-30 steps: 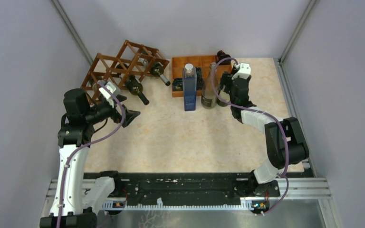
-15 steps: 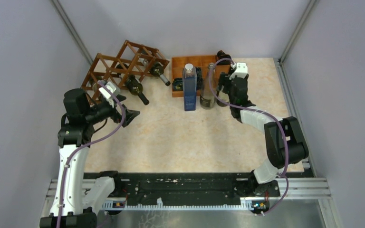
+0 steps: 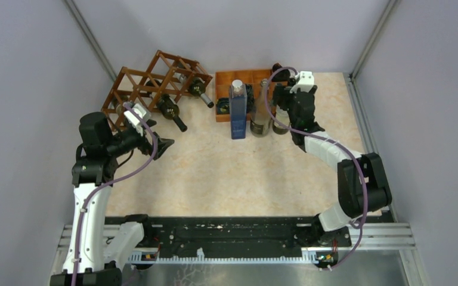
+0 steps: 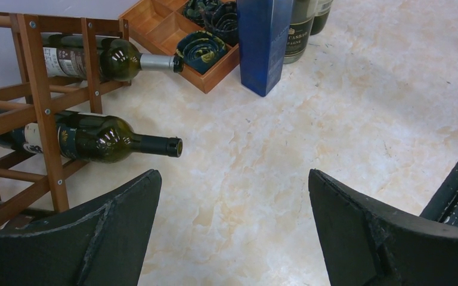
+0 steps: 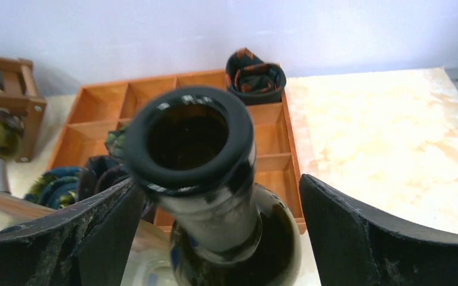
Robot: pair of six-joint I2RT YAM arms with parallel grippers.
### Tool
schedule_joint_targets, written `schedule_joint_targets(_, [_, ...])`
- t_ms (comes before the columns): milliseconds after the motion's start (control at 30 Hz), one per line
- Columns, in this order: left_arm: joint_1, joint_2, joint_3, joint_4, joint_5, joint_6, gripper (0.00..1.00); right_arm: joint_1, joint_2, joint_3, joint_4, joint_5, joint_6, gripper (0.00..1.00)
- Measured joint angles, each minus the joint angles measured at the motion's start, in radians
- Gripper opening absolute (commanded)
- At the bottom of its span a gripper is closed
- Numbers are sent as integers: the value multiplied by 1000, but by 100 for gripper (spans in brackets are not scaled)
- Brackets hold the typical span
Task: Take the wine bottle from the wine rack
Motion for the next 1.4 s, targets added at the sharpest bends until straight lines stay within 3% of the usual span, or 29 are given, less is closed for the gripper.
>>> schedule_joint_targets(367, [0,-4,0,0,-50,13,99,1,-224,12,-143,34,21,99])
schedule_joint_targets(533, [0,14,0,-4,-84,99,99,18,-408,12,-252,49,46,99])
schedule_joint_targets(700, [0,100,0,-56,-140,321,99,111,-558,19,-377,48,72,99])
schedule_joint_targets(933, [0,245,-15,-172,-326,721,99,304,-605,1,-604,4,135,99])
schedule_joint_targets(1100, [0,220,-97,-186,-427,983,99,318,-724,-141,-693,0,304,99])
schedule_joint_targets(1233, [0,163,-197,-178,-452,1179,99,318,-870,-274,-658,-49,373,99])
schedule_joint_targets(1400, [2,187,-253,-168,-475,1383,99,318,-826,-274,-669,-98,395,99])
